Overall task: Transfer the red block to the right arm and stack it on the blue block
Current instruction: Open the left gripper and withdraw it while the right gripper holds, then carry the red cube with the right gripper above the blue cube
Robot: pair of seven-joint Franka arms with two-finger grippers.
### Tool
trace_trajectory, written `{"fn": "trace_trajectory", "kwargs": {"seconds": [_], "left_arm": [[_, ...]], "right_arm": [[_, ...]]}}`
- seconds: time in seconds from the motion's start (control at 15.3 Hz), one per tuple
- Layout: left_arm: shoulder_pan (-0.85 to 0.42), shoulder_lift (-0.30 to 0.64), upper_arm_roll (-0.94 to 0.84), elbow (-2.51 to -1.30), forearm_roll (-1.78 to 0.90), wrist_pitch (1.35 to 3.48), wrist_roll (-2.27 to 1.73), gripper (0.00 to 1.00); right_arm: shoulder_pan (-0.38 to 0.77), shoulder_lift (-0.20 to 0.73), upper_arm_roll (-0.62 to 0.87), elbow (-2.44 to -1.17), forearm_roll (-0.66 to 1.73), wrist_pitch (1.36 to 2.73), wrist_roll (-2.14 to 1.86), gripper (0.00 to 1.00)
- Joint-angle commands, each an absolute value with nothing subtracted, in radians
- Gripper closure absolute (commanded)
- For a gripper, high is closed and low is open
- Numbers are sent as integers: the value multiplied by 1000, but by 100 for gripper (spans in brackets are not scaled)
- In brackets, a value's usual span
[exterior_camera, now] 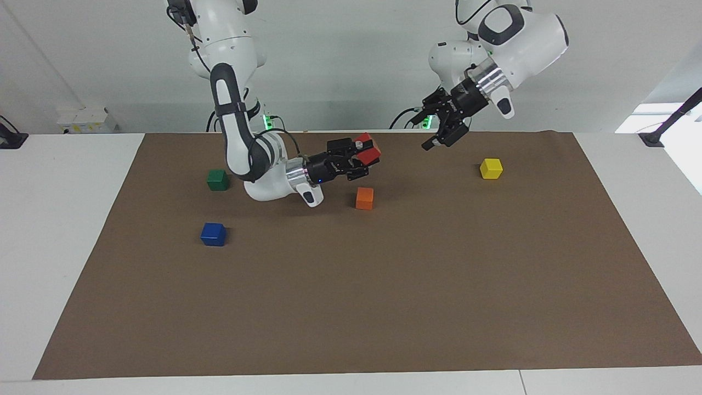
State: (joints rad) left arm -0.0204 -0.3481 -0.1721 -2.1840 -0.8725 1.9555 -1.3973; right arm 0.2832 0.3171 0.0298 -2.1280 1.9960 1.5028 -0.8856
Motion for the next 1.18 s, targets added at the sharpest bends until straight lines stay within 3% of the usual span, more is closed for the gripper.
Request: {"fn": "trace_trajectory", "kwargs": {"seconds": [0.0, 0.33, 0.65, 1.11], "left_arm": [[87, -325, -183, -2122, -716, 1846, -1281, 0], [112, -304, -181, -2100, -430, 1858, -950, 0], [144, -273, -183, -2059, -233, 1824, -729, 0], [134, -94, -157, -1830, -35, 1697, -416, 0]], "right_arm": [[216, 252, 35, -2125, 1844, 1571, -816, 100], [131, 79, 34, -2128, 1533, 1689, -600, 100], [43, -14, 34, -2128, 1211, 1686, -522, 100], [-57, -142, 29, -2128, 689, 1689, -460, 100]]}}
